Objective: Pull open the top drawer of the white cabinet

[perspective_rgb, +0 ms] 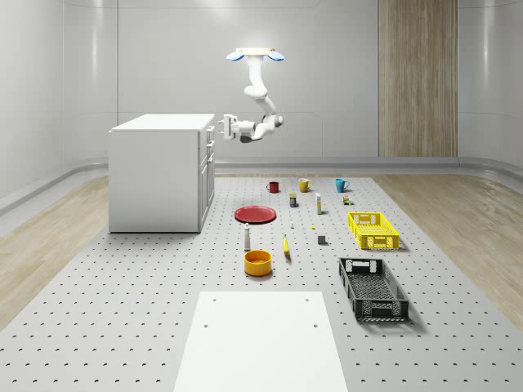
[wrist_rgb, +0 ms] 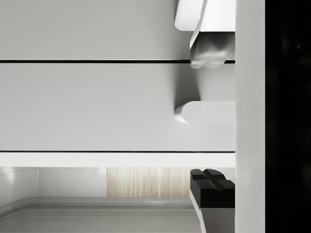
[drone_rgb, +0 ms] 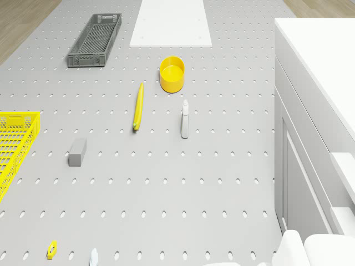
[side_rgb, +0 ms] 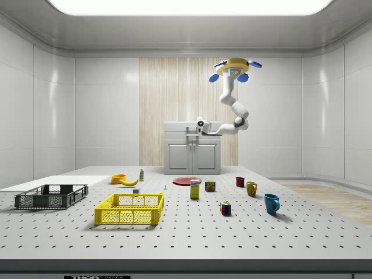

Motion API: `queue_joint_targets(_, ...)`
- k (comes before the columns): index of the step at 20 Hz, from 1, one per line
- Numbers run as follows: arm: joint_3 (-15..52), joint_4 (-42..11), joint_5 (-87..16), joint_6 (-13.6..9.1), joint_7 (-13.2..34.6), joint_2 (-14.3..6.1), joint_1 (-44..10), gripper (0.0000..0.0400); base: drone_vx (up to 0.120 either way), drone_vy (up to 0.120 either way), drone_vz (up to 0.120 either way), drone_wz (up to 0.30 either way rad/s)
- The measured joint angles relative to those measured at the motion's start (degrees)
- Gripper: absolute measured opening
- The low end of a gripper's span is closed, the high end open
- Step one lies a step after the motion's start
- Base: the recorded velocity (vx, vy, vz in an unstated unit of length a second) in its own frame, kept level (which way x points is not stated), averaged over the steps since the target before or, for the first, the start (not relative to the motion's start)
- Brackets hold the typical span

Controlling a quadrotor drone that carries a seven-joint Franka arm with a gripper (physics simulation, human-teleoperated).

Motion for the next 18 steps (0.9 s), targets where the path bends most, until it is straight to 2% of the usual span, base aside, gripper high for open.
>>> queue_joint_targets(6,-0.86,3.10,0.71,-2.77,-1.30,4.45,-1.16,0.0305,0.000,0.000,0.000,0.000)
queue_joint_targets(13,-0.81,5.35,1.52,-5.21,-2.11,7.78,-2.87,0.0305,0.000,0.000,0.000,0.000)
queue_joint_targets(18,0.48,6.45,2.96,-5.72,-2.69,9.64,-3.81,0.0305,0.000,0.000,0.000,0.000)
